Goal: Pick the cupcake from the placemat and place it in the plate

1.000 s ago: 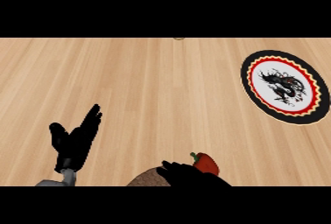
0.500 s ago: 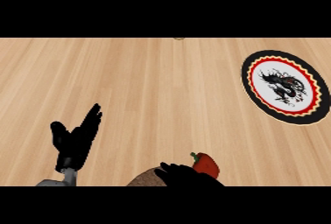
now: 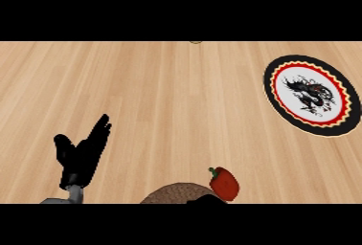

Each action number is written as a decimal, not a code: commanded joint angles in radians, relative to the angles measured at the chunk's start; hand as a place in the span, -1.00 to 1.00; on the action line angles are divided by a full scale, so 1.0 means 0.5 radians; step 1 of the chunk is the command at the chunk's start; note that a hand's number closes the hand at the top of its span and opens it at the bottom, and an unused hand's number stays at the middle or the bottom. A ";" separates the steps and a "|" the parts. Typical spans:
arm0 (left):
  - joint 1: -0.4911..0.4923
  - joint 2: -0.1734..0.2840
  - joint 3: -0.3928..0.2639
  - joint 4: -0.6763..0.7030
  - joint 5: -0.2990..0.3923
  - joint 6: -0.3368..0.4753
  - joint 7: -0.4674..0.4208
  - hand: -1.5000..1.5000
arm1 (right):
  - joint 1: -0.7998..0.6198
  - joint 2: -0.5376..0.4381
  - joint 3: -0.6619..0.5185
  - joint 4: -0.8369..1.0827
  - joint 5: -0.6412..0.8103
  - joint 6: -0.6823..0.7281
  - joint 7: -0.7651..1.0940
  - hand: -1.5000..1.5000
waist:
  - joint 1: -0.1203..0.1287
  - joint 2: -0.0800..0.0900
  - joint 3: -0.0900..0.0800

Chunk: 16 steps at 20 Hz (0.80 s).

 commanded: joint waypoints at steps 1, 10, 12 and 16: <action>-0.022 -0.045 -0.014 0.017 -0.022 0.000 0.133 0.00 | -0.042 0.026 -0.083 0.055 0.062 0.088 -0.103 1.00 | -0.001 0.011 -0.009; 0.045 -0.020 0.031 -0.015 -0.026 -0.056 0.086 0.00 | 0.056 0.134 -0.132 -0.089 0.388 -0.369 -0.376 1.00 | -0.012 0.008 -0.008; 0.068 -0.064 0.024 -0.025 -0.046 0.004 0.080 0.00 | 0.037 0.104 -0.221 -0.034 0.647 -0.570 -0.312 1.00 | -0.021 0.003 -0.008; 0.040 -0.045 0.052 0.000 -0.046 0.003 0.077 0.00 | -0.044 0.108 -0.406 0.095 1.135 -0.911 -0.077 1.00 | -0.063 -0.006 -0.009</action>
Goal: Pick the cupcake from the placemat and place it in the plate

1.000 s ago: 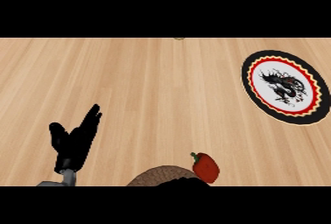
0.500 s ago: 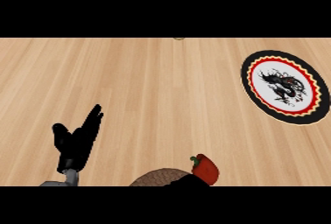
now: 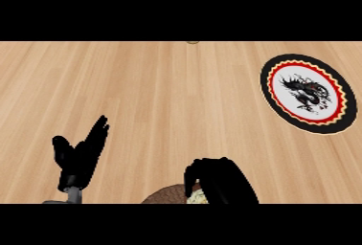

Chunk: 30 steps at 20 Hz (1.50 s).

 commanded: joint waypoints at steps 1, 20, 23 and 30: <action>0.040 -0.014 -0.018 0.019 0.005 0.001 0.049 0.00 | -0.093 0.020 -0.206 0.038 0.434 -0.382 0.115 1.00 | -0.014 0.002 -0.009; 0.049 -0.022 0.022 0.071 -0.048 -0.051 -0.028 0.00 | 0.161 0.014 -0.968 -0.016 0.192 -1.432 -0.119 1.00 | 0.032 0.022 -0.009; 0.029 -0.012 0.019 -0.041 -0.027 -0.050 0.110 0.00 | 0.109 -0.145 -1.229 0.263 -0.084 -1.520 -0.381 1.00 | 0.041 0.023 -0.007; 0.067 -0.041 -0.025 -0.072 -0.052 -0.076 0.080 0.00 | -0.266 -0.317 -1.666 1.025 -0.423 -1.688 -0.866 1.00 | 0.070 0.030 -0.005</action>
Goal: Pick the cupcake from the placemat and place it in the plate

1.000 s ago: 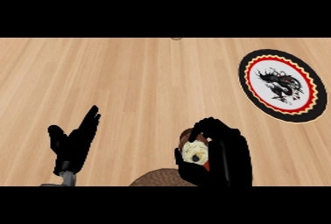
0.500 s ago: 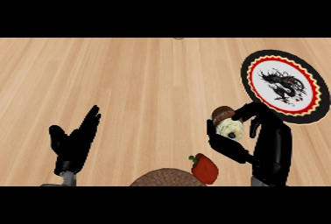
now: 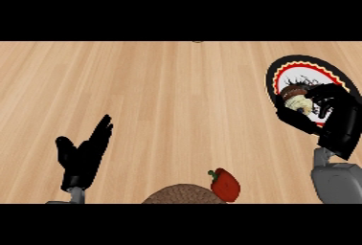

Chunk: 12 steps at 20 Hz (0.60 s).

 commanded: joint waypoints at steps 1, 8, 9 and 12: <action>-0.002 0.011 0.016 0.117 0.013 -0.057 -0.001 0.00 | -0.250 -0.067 -0.232 0.521 -0.258 -0.126 -0.357 1.00 | 0.015 0.014 -0.008; -0.083 -0.030 0.015 0.117 -0.009 -0.024 0.055 0.00 | -0.593 -0.272 -0.585 1.300 -0.704 0.023 -1.058 1.00 | 0.037 0.025 -0.005; -0.021 -0.049 -0.009 0.178 -0.023 -0.050 -0.030 0.00 | -0.758 -0.315 -0.587 1.401 -0.670 0.086 -0.961 1.00 | 0.037 0.021 -0.008; -0.105 -0.080 -0.028 0.064 -0.068 0.044 0.107 0.00 | -0.761 -0.375 -0.767 1.701 -0.853 0.144 -1.356 1.00 | 0.033 0.022 -0.005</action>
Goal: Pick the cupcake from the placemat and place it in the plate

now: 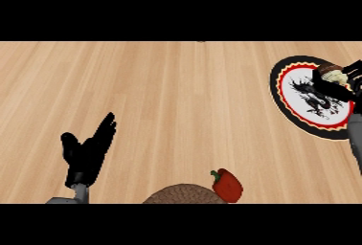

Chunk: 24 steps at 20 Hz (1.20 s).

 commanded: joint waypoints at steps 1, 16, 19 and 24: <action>0.054 -0.005 -0.027 0.050 -0.020 -0.025 -0.007 0.00 | -0.234 -0.133 -0.191 0.484 -0.138 0.071 -0.363 1.00 | 0.027 0.019 -0.008; -0.016 -0.062 -0.039 0.035 -0.020 -0.008 0.024 0.00 | -0.378 -0.174 -0.313 1.123 -0.239 0.620 -0.684 -1.00 | 0.061 0.038 0.002; -0.006 -0.035 -0.020 0.055 -0.032 -0.020 -0.010 0.00 | -0.409 -0.219 -0.484 1.137 -0.404 0.687 -0.818 -1.00 | 0.042 0.035 -0.001; -0.012 -0.065 -0.041 0.086 -0.027 -0.040 0.001 0.00 | -0.422 -0.334 -0.638 1.307 -0.530 0.813 -0.876 -1.00 | 0.040 0.035 -0.003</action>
